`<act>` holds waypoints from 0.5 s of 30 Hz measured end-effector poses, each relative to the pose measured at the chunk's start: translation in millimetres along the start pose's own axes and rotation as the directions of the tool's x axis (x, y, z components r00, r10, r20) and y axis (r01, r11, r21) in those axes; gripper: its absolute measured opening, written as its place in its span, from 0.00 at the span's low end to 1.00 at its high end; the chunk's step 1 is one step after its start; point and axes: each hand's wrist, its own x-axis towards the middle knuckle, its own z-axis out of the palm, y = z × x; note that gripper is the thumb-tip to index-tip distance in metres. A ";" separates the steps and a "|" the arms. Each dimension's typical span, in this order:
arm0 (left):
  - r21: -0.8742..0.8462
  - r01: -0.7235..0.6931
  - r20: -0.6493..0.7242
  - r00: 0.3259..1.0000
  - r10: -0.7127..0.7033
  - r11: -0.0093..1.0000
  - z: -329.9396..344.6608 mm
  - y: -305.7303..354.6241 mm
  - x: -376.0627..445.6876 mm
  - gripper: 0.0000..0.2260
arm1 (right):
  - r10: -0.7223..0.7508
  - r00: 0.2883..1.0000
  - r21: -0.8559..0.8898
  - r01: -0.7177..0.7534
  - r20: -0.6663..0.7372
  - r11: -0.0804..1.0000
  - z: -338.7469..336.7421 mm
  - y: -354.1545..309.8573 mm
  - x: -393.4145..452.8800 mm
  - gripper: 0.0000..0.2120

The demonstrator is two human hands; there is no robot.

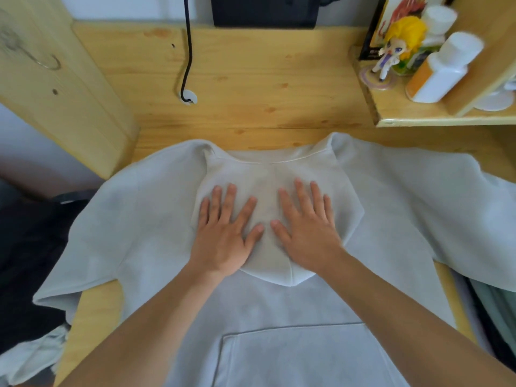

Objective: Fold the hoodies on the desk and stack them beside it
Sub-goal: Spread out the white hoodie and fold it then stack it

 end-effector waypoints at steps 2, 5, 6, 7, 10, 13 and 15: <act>0.022 0.005 -0.004 1.000 -0.004 1.000 0.2 1.4 -0.2 0.30 | -0.092 0.995 -0.014 0.091 -0.037 0.996 9.8 -11.2 -10.6 0.34; 0.002 0.141 0.011 0.990 -0.141 0.990 -2.6 4.2 -5.4 0.29 | -0.122 0.991 -0.083 0.126 0.052 0.989 28.6 -11.2 -18.9 0.33; -0.001 0.200 0.050 0.979 -0.199 0.980 -3.3 1.1 -9.2 0.30 | -0.116 0.991 -0.087 0.121 0.063 0.989 30.8 -9.7 -17.8 0.33; -0.003 0.243 0.111 0.964 -0.241 0.970 -6.0 -2.8 -15.7 0.30 | -0.118 0.990 -0.088 0.125 0.080 0.988 31.0 -9.0 -17.4 0.33; -0.040 0.280 0.259 0.930 -0.260 0.959 -23.7 -15.3 -45.5 0.34 | -0.113 0.987 -0.095 0.125 0.117 0.988 22.5 -11.2 -17.3 0.33; -0.147 0.364 0.257 0.912 -0.319 0.920 -52.7 -24.4 -100.5 0.31 | -0.017 0.970 -0.109 0.045 0.241 0.993 4.9 -24.9 -18.9 0.32; -0.275 0.514 0.222 0.856 -0.467 0.813 -71.6 -32.8 -146.0 0.25 | -0.015 0.973 -0.093 0.037 0.229 0.995 -7.8 -43.4 -30.2 0.31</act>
